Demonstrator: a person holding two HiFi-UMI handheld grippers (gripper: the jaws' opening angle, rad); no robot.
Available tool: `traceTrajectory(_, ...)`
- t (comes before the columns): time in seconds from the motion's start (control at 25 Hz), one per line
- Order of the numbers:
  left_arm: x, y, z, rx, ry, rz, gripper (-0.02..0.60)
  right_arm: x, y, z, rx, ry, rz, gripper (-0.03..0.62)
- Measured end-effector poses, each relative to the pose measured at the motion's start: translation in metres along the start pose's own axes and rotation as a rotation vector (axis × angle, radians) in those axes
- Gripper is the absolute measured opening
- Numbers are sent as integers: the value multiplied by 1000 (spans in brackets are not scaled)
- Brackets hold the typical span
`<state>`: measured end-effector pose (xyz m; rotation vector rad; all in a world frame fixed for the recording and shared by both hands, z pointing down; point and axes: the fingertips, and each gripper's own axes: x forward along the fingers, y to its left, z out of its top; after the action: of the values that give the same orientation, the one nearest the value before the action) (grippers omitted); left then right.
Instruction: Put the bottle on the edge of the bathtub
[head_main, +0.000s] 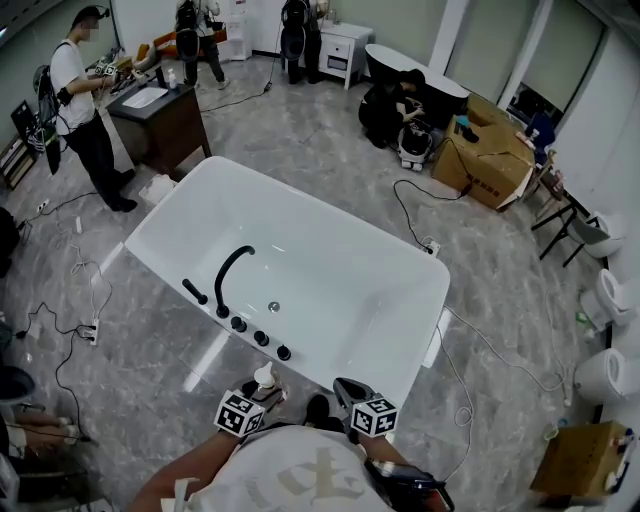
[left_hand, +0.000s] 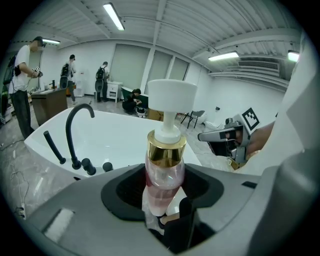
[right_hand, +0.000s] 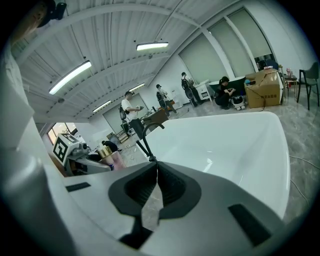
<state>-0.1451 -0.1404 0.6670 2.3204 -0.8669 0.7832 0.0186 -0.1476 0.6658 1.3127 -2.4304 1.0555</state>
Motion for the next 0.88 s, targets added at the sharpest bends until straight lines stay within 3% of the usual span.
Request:
traceTrajectory(0.48,46,0,36,-3,-12,40,212,21,-44,17,-9,58,70,6)
traceTrajectory(0.88,74,-1,45,-8,17,72,212,29,-66,21,-10,95,107,6)
